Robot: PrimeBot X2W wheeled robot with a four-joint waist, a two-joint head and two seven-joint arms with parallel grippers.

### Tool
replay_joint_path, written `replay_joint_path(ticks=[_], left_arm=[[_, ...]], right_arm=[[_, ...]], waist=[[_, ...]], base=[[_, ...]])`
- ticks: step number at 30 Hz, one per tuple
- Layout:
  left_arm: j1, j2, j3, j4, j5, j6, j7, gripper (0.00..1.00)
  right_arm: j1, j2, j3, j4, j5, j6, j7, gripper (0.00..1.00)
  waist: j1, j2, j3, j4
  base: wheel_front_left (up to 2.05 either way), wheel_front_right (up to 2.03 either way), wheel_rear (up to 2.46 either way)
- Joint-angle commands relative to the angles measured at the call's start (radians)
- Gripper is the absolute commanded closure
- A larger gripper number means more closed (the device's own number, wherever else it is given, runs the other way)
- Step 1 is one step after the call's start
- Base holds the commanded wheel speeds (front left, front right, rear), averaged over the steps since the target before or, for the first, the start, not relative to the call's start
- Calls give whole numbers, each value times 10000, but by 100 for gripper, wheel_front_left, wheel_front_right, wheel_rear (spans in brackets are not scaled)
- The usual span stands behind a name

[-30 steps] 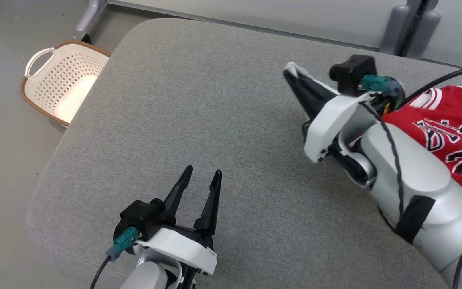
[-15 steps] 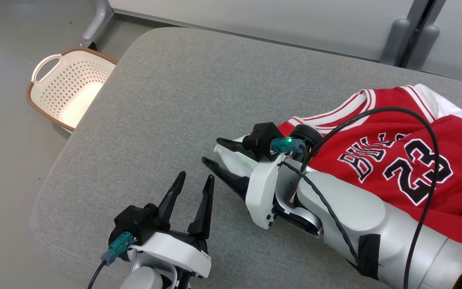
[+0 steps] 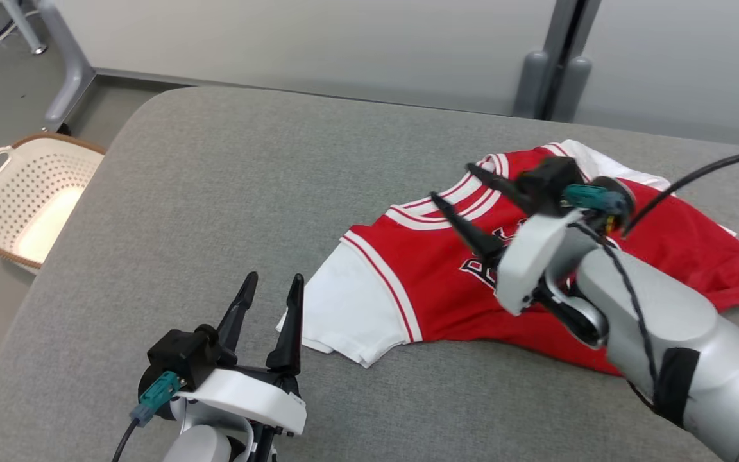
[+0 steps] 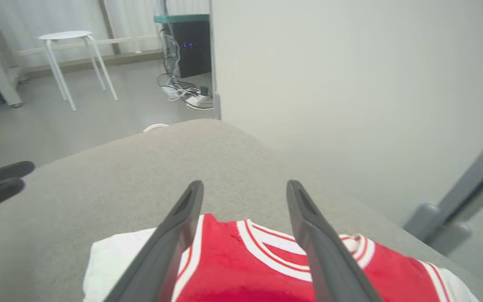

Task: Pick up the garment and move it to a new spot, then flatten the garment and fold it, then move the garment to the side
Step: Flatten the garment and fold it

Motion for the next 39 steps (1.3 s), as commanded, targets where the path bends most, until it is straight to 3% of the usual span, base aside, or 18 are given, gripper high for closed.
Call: replay_joint_path(ticks=[1, 10, 19, 27, 39], left_arm=[[62, 49, 120, 27, 82, -71, -12, 0], [429, 46, 758, 141, 259, -166, -12, 0], [462, 44, 832, 226, 350, -251, -12, 0], [422, 46, 735, 243, 351, -273, -12, 0], [228, 46, 510, 279, 249, -259, -12, 0]], right_arm=[[330, -120, -292, 232, -86, -2, -231, 0], [2644, -681, -4082, 1802, -555, 0, -1601, 0], [5180, -169, -7375, 1066, -2450, 0, -1683, 0], [6405, 482, -8859, 127, -3952, 0, -1173, 0], [7095, 1021, -10083, -653, -4964, 0, 290, 0]], waist=[[0, 0, -269, -405], [0, 0, -533, -1431], [0, 0, -405, -1749], [0, 0, -310, -1761], [0, 0, -164, -1589]], base=[[0, 0, 0], [0, 0, 0], [0, 0, 0], [0, 0, 0], [0, 0, 0]])
